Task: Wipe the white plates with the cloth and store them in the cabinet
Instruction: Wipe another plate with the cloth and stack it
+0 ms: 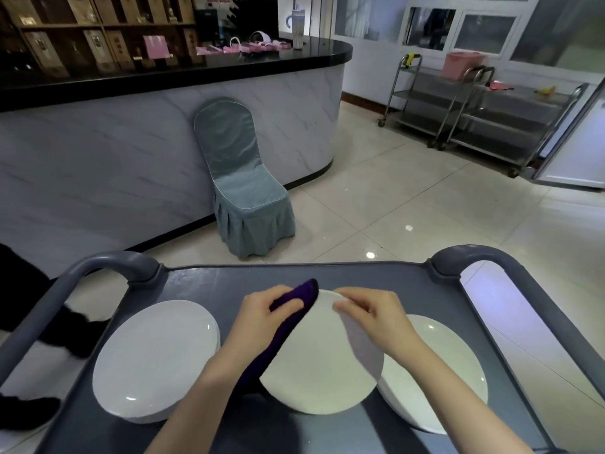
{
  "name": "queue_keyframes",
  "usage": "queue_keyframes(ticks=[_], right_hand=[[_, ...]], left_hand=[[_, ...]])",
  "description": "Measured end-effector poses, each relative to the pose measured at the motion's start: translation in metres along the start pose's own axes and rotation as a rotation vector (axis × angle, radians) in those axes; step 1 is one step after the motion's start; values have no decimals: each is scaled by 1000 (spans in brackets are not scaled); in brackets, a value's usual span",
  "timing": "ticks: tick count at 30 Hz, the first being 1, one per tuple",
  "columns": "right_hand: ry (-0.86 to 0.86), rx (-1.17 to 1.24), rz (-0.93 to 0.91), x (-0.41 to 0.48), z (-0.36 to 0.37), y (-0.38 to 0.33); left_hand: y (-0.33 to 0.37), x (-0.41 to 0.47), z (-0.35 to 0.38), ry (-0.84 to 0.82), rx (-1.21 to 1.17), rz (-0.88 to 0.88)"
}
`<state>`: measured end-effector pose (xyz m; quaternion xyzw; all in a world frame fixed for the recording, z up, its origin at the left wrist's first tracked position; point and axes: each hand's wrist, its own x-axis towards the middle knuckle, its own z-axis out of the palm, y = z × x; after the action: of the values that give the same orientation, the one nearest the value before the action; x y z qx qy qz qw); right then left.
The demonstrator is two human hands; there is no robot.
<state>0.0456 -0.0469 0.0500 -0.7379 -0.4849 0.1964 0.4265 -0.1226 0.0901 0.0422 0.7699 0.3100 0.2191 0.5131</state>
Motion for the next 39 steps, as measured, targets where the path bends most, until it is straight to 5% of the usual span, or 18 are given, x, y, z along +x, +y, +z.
queue_keyframes(ticks=[6,10,15,21,26,29,34,39], right_hand=[[210,275,166,-7,-8,12],[70,262,149,-9,-11,11],[-108,-53,-14,-3,9,1],[316,284,185,-1,-8,10],[658,761,396,-18,23,5],[564,891,494,-30,34,8],[310,715,420,-25,13,7],[100,87,91,7,-29,0]], left_hand=[[-20,-24,17,296,-357,-305],[-19,-14,-1,217,-202,-189],[-4,3,-3,-76,131,7],[-28,-18,16,303,-397,-338],[-30,-24,61,411,-787,-548],[-21,-16,52,470,-797,-473],[-17,-11,22,481,-518,-292],[-12,-2,-3,340,-106,-68]])
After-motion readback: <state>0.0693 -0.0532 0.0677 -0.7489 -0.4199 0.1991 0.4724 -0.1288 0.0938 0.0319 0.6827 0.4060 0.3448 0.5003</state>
